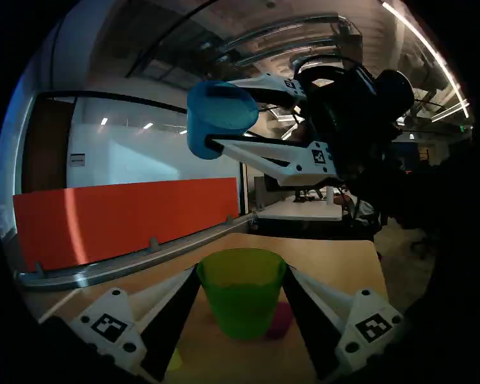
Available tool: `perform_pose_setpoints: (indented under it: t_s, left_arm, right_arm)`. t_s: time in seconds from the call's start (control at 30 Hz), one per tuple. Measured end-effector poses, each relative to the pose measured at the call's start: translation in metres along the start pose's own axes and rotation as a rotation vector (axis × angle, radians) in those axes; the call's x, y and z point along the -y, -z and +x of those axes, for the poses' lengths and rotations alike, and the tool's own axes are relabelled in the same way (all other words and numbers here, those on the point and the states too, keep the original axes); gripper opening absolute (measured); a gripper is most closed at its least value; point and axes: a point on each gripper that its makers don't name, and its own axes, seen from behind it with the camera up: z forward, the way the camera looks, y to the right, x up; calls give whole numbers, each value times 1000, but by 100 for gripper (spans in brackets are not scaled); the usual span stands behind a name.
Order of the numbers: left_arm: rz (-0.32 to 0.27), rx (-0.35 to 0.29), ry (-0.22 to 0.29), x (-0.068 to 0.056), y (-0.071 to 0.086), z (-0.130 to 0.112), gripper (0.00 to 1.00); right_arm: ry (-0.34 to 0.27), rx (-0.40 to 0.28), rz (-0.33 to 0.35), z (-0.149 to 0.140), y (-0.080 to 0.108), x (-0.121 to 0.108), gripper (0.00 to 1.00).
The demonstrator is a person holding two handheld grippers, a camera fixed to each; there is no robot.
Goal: Pour water
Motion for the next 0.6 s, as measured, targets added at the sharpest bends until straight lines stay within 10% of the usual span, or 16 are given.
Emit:
perform_pose_setpoints:
  t_s: [0.6]
  left_arm:
    - [12, 14, -18, 2, 5, 3, 88]
  right_arm:
    - [-631, -31, 38, 16, 15, 21, 90]
